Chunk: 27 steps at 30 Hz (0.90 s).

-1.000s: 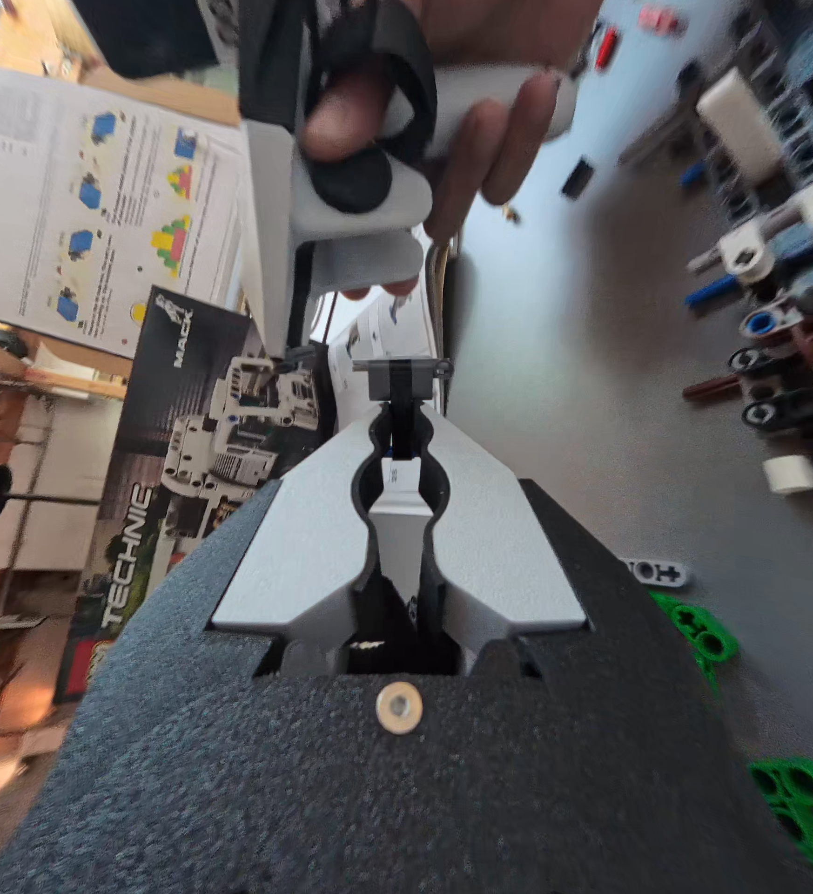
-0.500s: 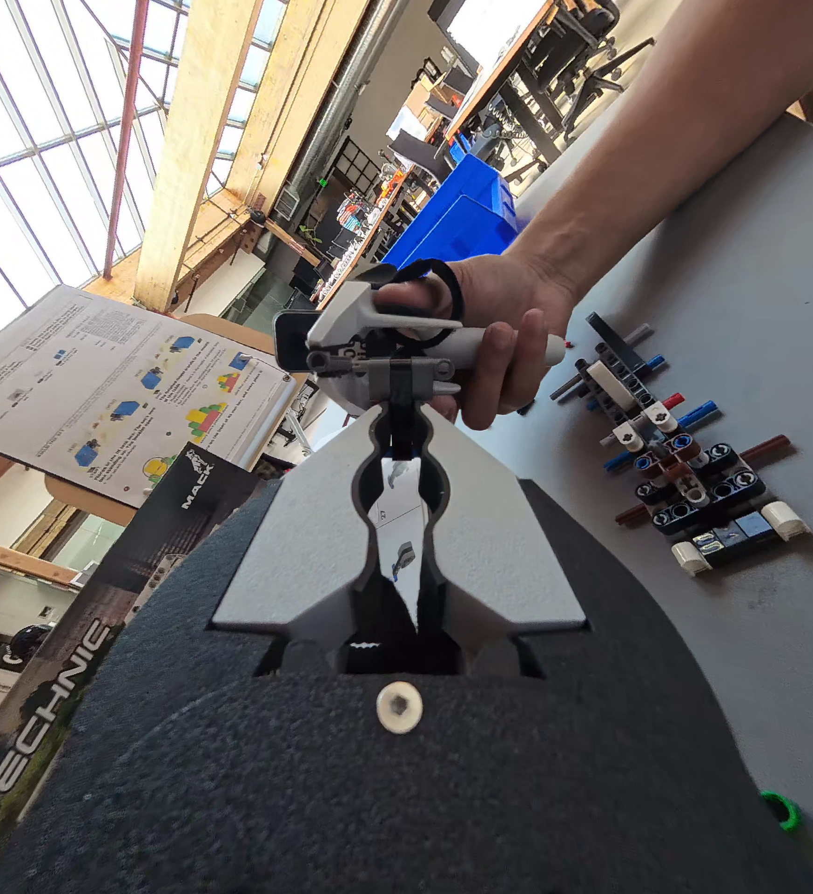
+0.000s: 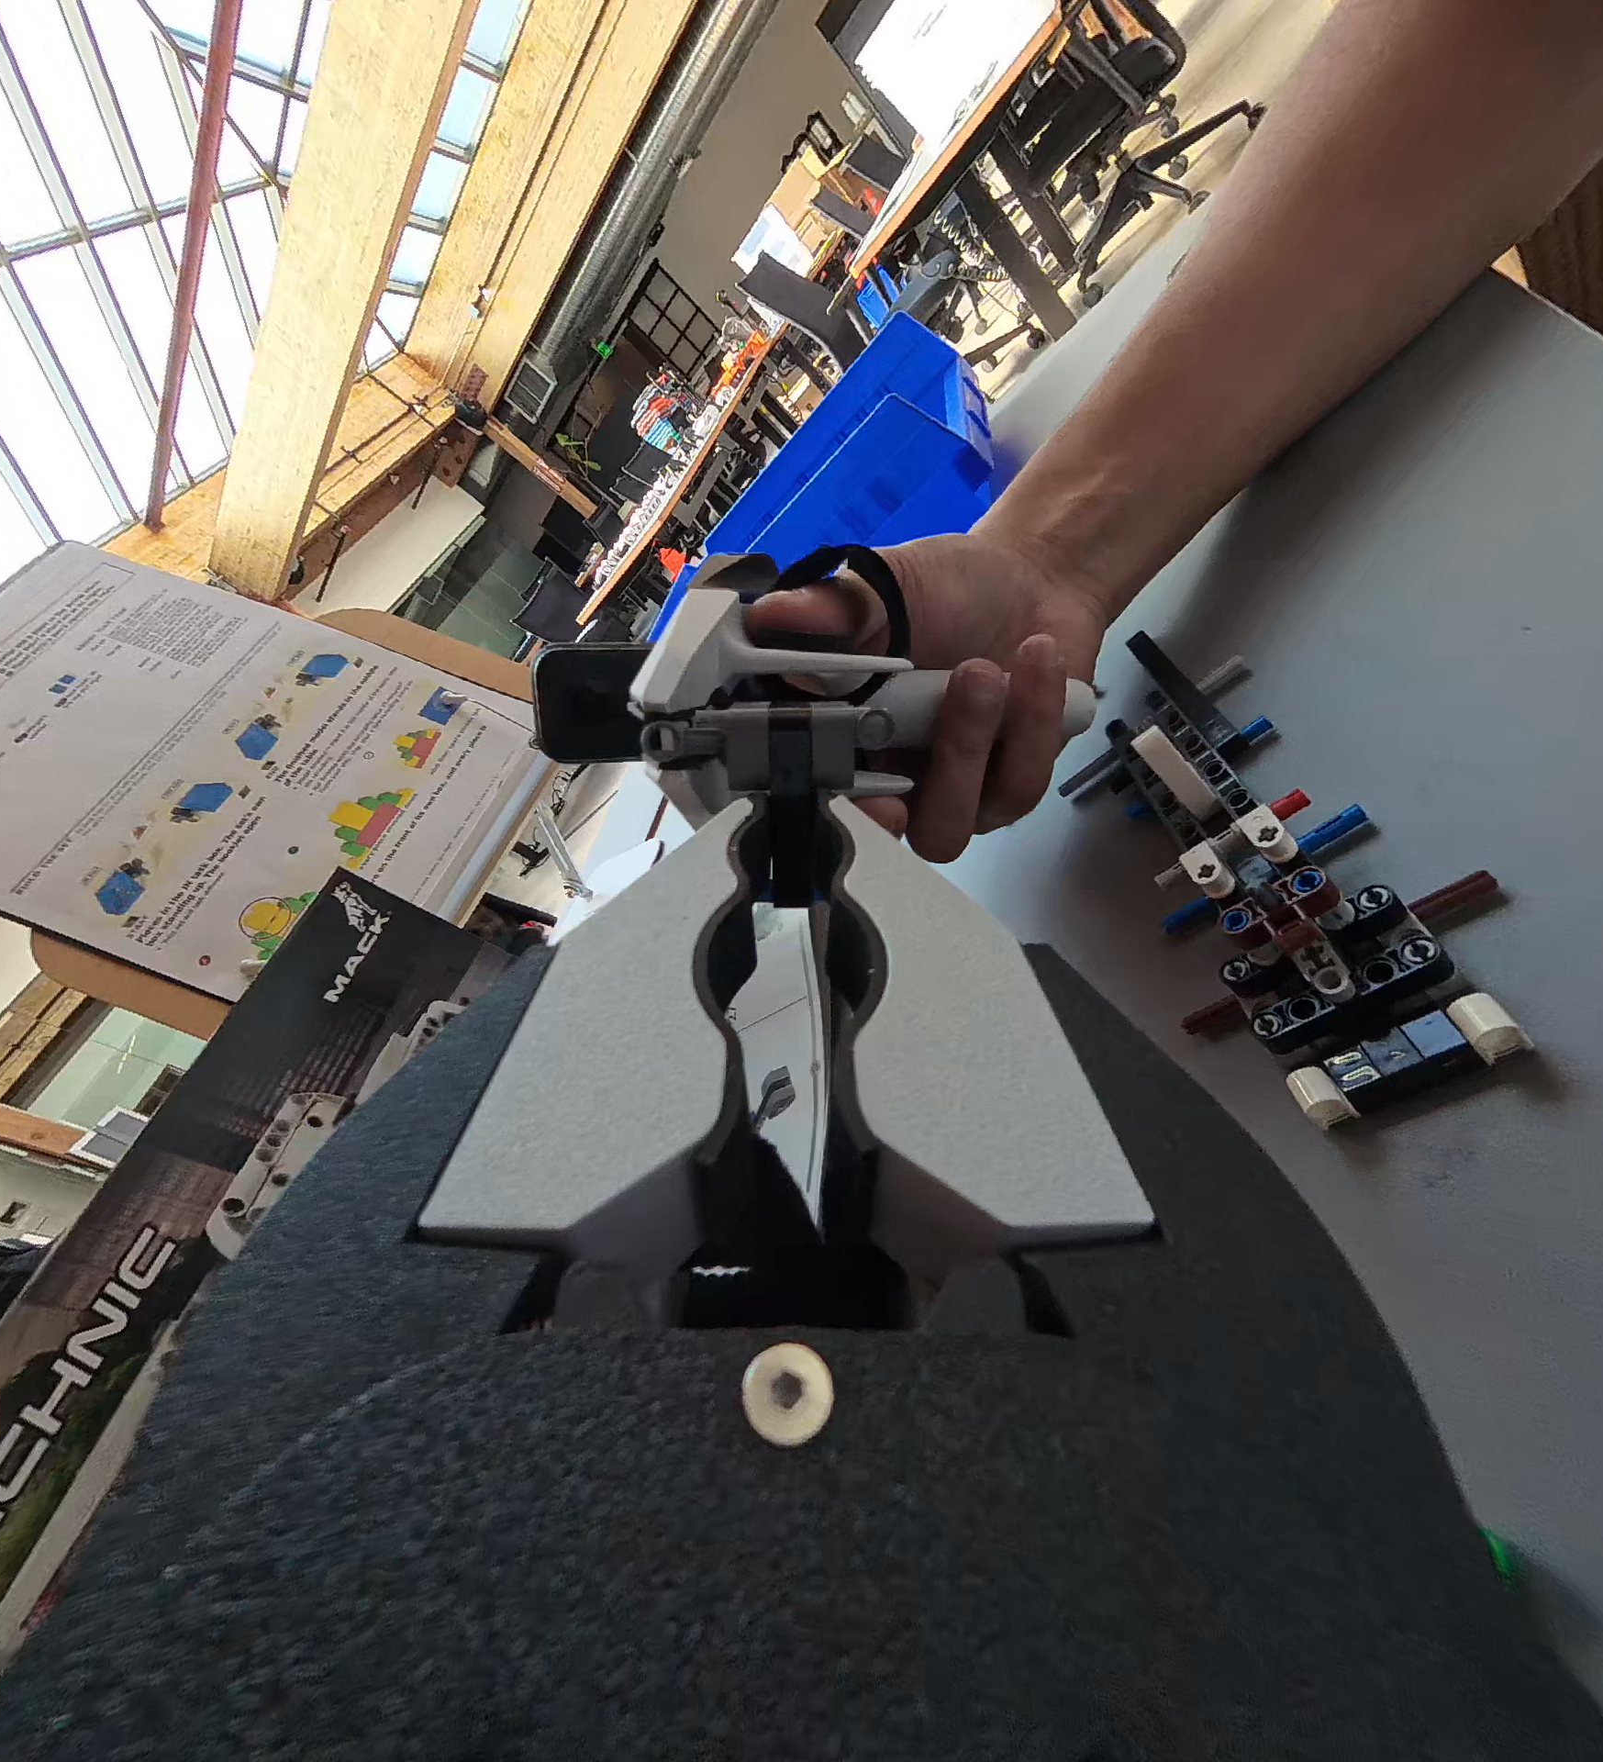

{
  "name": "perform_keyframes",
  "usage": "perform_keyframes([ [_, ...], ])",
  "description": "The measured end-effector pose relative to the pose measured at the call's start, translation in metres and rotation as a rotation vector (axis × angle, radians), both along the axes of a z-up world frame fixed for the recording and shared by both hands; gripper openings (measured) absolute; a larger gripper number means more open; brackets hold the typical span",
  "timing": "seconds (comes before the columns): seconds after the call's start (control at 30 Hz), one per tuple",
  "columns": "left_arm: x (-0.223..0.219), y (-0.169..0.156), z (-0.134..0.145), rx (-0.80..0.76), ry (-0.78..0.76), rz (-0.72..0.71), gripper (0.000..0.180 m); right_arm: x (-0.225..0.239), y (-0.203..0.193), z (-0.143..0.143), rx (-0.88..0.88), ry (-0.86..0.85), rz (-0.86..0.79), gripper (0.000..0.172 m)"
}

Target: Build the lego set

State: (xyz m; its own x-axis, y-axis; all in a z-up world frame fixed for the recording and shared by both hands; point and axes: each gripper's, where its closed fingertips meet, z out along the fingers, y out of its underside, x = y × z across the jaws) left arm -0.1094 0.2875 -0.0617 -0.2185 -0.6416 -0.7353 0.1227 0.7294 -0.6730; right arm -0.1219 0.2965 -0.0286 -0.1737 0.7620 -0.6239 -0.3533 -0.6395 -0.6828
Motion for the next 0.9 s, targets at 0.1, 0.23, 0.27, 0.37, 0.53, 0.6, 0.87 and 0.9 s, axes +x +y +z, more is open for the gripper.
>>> perform_keyframes([
  [0.1, 0.000, -0.002, -0.004, -0.024, 0.045, -0.021, 0.006, 0.001, -0.002, -0.005, 0.005, -0.056, 0.022, 0.004],
  [0.23, 0.002, -0.010, -0.016, 0.031, 0.081, -0.025, 0.006, -0.001, -0.010, -0.020, 0.042, -0.199, 0.061, 0.005],
  [0.27, 0.002, -0.011, -0.017, 0.039, 0.086, -0.028, 0.006, -0.001, -0.012, -0.022, 0.050, -0.222, 0.065, 0.005],
  [0.37, 0.002, -0.011, -0.017, 0.041, 0.086, -0.030, 0.006, 0.002, -0.013, -0.025, 0.067, -0.272, 0.056, 0.005],
  [0.53, 0.002, -0.011, -0.031, 0.052, 0.173, -0.057, 0.006, 0.014, -0.004, -0.022, 0.105, -0.281, -0.023, 0.005],
  [0.6, 0.009, 0.004, -0.047, 0.130, 0.217, 0.032, 0.006, 0.021, 0.005, -0.018, 0.096, -0.249, -0.078, 0.005],
  [0.87, 0.017, 0.039, -0.087, 0.285, 0.365, 0.199, 0.006, 0.046, 0.044, -0.054, -0.032, -0.461, -0.291, 0.005],
  [0.9, 0.017, 0.042, -0.088, 0.368, 0.342, 0.220, 0.007, 0.047, 0.044, -0.059, -0.015, -0.498, -0.303, 0.005],
])
